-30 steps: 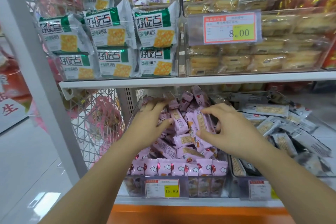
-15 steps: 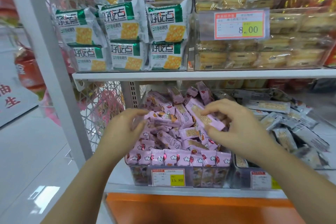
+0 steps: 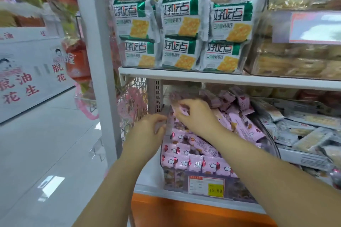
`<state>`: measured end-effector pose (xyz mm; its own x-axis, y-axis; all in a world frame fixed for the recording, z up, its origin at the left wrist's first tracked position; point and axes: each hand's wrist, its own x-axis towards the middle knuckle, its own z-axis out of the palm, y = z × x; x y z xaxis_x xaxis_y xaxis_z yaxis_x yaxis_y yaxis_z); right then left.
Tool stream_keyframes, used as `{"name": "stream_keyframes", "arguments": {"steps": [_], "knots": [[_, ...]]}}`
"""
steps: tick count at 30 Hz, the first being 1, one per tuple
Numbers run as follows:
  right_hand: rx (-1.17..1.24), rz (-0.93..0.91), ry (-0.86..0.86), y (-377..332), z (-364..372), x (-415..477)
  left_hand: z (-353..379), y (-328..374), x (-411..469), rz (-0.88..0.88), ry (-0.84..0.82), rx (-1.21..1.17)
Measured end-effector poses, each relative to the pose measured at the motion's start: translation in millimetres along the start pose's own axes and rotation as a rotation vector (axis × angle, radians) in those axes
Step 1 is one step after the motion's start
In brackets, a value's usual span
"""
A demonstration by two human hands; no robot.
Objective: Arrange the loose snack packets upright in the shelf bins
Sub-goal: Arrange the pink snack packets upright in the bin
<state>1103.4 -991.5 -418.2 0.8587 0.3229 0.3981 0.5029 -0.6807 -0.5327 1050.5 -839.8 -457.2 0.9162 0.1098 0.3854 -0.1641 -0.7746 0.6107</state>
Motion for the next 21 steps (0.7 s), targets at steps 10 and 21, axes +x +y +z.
{"name": "stream_keyframes", "arguments": {"steps": [10, 21], "knots": [[0.02, 0.016, -0.074, 7, -41, -28, 1, 6, 0, 0.067, -0.025, 0.0], [-0.11, -0.087, -0.13, 47, -102, -82, 13, 62, 9, 0.375, -0.358, 0.195]]}}
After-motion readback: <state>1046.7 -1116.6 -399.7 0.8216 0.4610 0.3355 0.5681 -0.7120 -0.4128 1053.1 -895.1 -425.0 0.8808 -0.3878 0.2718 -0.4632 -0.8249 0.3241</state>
